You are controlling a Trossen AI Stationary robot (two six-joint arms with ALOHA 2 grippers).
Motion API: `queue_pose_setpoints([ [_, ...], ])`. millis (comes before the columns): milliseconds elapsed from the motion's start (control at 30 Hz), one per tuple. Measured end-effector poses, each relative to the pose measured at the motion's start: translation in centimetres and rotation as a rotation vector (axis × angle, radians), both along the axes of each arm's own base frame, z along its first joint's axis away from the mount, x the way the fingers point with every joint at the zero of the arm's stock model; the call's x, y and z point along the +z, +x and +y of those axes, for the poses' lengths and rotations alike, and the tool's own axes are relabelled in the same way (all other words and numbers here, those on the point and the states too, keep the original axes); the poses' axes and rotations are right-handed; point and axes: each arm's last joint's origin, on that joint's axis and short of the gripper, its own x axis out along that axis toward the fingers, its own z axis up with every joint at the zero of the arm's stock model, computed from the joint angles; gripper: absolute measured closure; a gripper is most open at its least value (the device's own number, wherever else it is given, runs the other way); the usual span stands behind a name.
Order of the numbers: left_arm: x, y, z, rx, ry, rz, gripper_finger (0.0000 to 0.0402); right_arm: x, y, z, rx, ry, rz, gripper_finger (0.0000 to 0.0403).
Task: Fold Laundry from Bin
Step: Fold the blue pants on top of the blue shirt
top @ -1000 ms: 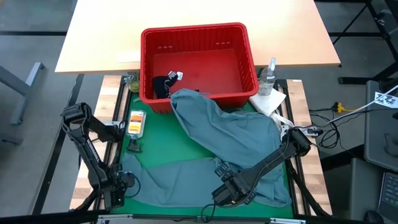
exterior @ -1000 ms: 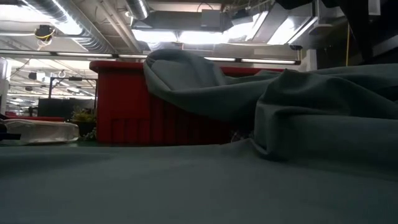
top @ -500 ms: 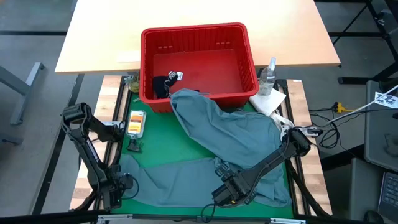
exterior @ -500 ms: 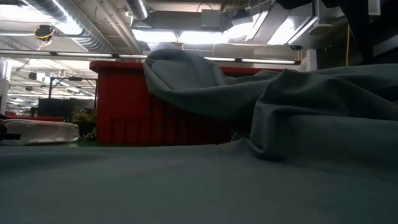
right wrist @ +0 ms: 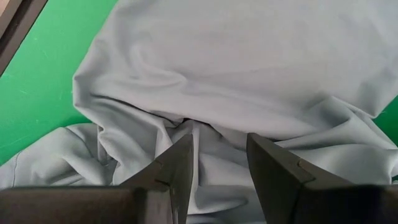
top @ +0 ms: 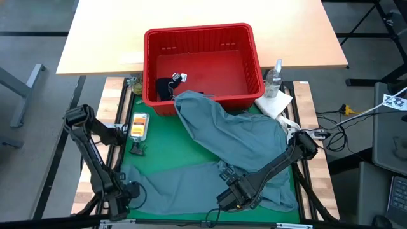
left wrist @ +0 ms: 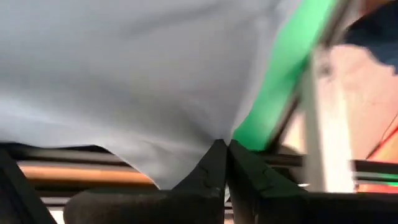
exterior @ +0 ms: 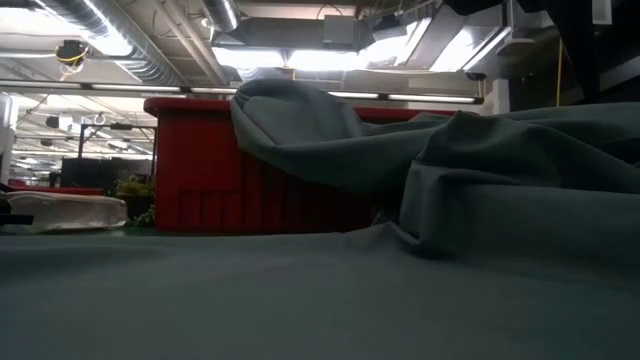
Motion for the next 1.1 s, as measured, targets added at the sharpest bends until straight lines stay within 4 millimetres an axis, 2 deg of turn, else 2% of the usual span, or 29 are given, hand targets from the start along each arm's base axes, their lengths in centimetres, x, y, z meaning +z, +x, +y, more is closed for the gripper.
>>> queue_pose_setpoints([
  [133,2.4,1.7,-0.3,-0.016,0.006,-0.122,0.0401,0.0,0.0,0.0,0.000,0.000,0.000,0.0253],
  [333,5.8,5.3,0.3,-0.024,0.044,-0.397,0.0401,0.0,0.0,0.0,-0.001,-0.001,0.001,0.0253],
  [533,7.4,9.6,1.7,-0.042,0.090,-0.674,0.0401,0.1,-0.1,-0.1,-0.030,-0.009,0.013,0.0253],
  [767,6.6,15.5,2.7,-0.139,0.088,-0.933,0.0401,1.9,-0.3,-0.3,-0.032,-0.063,0.009,0.0253],
  [1100,3.2,22.7,3.2,-0.275,-0.007,-1.193,0.0401,4.7,-0.5,-0.6,-0.030,-0.103,-0.031,0.0253],
])
